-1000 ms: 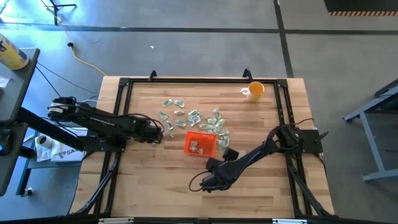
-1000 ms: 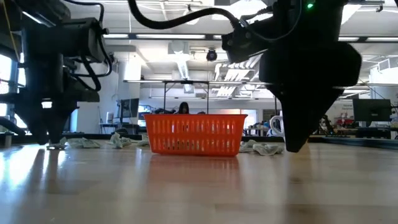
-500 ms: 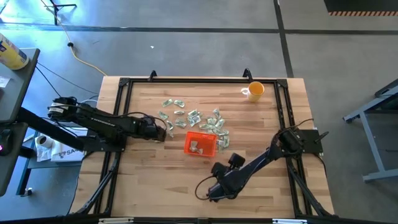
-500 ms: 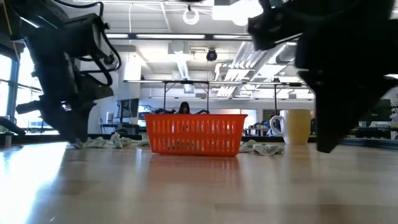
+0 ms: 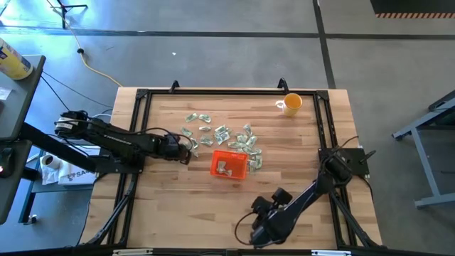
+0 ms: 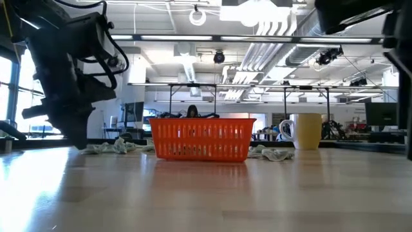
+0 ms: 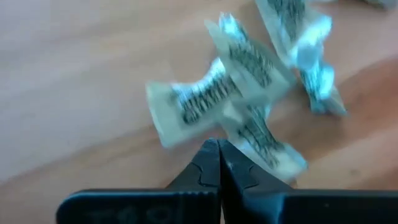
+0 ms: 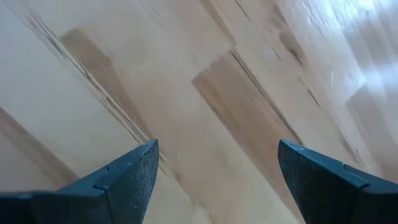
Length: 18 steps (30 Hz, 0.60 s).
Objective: Pick and place Stevia / Truvia into bins
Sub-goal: Put the stevia packet into the orange bin
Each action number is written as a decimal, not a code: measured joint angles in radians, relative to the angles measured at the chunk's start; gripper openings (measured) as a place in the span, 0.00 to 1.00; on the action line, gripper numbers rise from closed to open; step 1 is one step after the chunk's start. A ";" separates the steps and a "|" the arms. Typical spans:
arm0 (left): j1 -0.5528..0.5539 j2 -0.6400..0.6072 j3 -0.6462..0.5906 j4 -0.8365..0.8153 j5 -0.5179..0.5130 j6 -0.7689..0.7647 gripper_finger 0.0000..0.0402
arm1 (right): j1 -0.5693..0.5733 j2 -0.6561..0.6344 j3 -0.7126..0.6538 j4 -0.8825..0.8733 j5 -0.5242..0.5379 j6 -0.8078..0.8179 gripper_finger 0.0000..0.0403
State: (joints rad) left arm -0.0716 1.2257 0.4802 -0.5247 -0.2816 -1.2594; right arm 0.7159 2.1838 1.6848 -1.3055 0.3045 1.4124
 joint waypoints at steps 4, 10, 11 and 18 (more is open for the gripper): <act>-0.001 -0.029 0.023 0.004 0.063 0.030 0.06 | 0.022 0.000 0.000 -0.004 -0.014 0.030 0.79; 0.000 -0.044 0.033 -0.013 0.076 -0.054 0.25 | 0.038 0.000 0.000 -0.003 -0.023 0.047 0.79; 0.000 -0.038 0.033 -0.011 0.081 -0.077 0.31 | 0.038 0.000 0.000 -0.004 -0.024 0.047 0.79; 0.000 -0.014 0.032 0.028 0.085 -0.158 0.68 | 0.035 0.003 -0.061 0.033 -0.059 0.047 0.79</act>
State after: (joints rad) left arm -0.0715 1.2115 0.5126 -0.4964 -0.1966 -1.4177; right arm 0.7509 2.1864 1.6233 -1.2723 0.2454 1.4595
